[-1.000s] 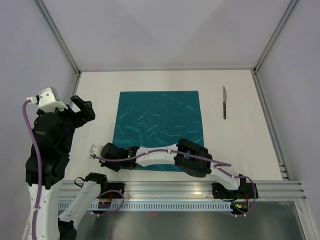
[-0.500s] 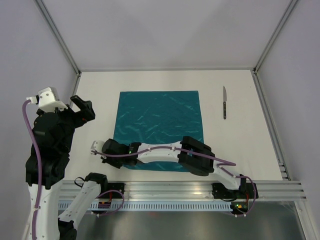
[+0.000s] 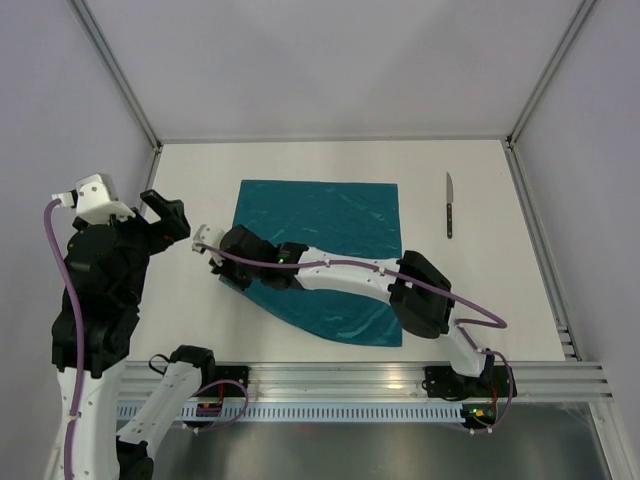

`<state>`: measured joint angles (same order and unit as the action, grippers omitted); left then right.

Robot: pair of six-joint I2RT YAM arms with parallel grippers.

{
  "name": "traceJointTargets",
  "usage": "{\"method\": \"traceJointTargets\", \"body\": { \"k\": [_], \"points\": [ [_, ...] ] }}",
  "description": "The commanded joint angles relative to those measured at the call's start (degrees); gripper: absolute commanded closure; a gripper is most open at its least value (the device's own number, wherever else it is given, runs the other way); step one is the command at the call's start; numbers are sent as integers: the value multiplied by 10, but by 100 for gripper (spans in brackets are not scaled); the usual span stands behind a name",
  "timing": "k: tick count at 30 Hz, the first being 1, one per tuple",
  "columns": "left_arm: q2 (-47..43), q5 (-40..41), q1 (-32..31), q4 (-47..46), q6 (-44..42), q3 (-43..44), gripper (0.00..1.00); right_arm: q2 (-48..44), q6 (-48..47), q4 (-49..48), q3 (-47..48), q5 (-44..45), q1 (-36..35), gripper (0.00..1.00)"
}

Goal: Fold the napkin, place the utensils inside, and roll it up
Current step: Fold the napkin at the center of the board.

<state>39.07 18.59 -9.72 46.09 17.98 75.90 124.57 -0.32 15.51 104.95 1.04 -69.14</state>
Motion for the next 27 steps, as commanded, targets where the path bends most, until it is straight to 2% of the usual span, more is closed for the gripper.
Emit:
{"method": "traceJointTargets", "body": {
  "k": [1, 17, 27],
  "points": [
    [4, 3, 3, -26, -14, -13, 0, -39, -20, 22, 14, 0, 42, 100],
    [-20, 0, 2, -75, -21, -110, 0, -110, -59, -4, -106, -4, 212, 99],
    [-39, 4, 3, -103, -24, -183, 0, -122, -77, -21, -137, 19, 277, 99]
  ]
}}
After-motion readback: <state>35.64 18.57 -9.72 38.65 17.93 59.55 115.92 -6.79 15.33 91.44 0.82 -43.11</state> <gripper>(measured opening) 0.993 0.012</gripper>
